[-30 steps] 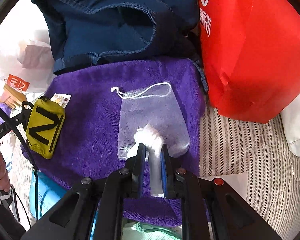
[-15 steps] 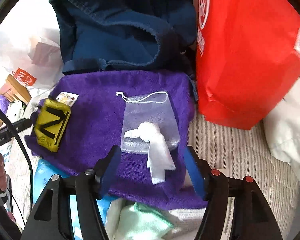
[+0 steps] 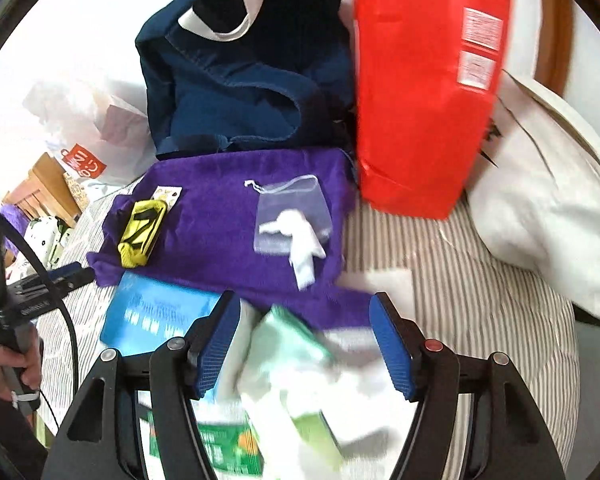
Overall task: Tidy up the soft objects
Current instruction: 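Open both tools and withdraw them from the purple towel, then reach the left tool to the black watch strap and close on it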
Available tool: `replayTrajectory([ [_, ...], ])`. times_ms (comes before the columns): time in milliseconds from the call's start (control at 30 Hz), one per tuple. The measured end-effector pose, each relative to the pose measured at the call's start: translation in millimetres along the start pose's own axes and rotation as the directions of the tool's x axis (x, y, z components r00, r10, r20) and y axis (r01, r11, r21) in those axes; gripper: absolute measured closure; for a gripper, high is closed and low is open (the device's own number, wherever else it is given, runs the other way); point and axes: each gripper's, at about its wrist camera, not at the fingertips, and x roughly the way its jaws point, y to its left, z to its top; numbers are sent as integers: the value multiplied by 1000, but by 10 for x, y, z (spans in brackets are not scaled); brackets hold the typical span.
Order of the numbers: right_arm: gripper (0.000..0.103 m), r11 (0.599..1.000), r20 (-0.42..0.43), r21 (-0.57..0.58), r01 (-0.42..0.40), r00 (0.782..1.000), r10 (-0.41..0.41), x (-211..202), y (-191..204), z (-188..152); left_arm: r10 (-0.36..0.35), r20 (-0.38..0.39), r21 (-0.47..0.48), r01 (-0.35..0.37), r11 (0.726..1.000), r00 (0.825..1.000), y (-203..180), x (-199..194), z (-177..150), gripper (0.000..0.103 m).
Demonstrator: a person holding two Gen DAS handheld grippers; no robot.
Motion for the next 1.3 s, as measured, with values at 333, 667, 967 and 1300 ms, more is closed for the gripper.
replayTrajectory([
  [333,36,998,-6,67,18,1000,-18,-244,-246,-438,26,-32,56,-24,998,999,-134,208,-342,46],
  [667,36,995,-52,96,33,998,-29,-174,-344,-605,-17,-37,102,21,995,999,-212,275,-324,46],
  [967,36,994,-94,101,38,995,-29,-18,-376,-662,-25,-36,102,29,994,999,-170,338,-370,58],
  [1300,36,995,-111,94,23,994,-13,52,-336,-700,-48,-56,133,55,990,997,-183,306,-439,57],
])
